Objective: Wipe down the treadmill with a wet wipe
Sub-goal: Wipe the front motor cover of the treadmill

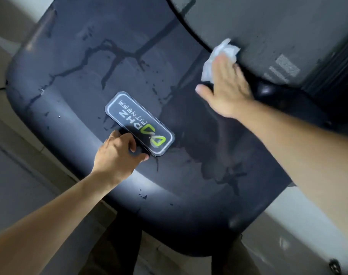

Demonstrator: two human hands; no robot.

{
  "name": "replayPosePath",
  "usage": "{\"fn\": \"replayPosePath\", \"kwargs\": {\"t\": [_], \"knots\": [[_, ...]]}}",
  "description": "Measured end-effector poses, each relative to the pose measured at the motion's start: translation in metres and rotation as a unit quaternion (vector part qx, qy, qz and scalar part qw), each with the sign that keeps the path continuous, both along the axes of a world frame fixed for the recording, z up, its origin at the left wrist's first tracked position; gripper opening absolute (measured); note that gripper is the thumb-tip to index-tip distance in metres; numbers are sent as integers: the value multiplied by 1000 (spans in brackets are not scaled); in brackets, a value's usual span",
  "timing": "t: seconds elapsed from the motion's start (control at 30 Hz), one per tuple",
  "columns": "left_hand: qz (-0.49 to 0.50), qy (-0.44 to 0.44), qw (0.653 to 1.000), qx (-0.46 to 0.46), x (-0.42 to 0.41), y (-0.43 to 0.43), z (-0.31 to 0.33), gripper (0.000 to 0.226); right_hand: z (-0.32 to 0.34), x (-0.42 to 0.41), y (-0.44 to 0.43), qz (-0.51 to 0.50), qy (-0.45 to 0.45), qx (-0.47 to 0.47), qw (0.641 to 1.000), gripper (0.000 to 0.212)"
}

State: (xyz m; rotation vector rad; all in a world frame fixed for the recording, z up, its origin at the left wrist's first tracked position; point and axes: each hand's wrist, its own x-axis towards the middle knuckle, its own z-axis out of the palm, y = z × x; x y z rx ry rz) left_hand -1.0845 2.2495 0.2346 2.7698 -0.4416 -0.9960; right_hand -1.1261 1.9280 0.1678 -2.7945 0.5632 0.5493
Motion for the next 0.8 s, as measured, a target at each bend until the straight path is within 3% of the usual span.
{"fn": "replayPosePath", "kwargs": {"t": [0.07, 0.1, 0.23, 0.33, 0.53, 0.67, 0.73, 0.8], "knots": [[13, -2, 1000, 7, 1, -1, 0, 47, -6, 29, -5, -111, 24, 37, 993, 100], [17, -1, 1000, 11, 2, -2, 0, 47, -10, 38, 9, -116, 15, 37, 993, 102], [6, 2, 1000, 30, 3, -3, 2, 47, -3, 15, 113, 79, -56, 11, 995, 104], [-13, -2, 999, 30, 2, -6, 5, 45, 4, -32, 119, 162, -50, -1, 986, 99], [-81, -21, 997, -1, -15, -25, 7, 25, 4, -128, -6, -100, 58, -64, 991, 108], [-132, -5, 990, -51, -43, -67, 3, 33, 18, -184, 24, -165, 42, -56, 984, 102], [-163, 5, 985, -52, -51, -89, 3, 38, 26, -204, 81, -92, 9, -30, 995, 99], [-202, 15, 979, -20, -56, -108, 4, 43, 37, -225, 117, 52, 12, 6, 999, 98]]}}
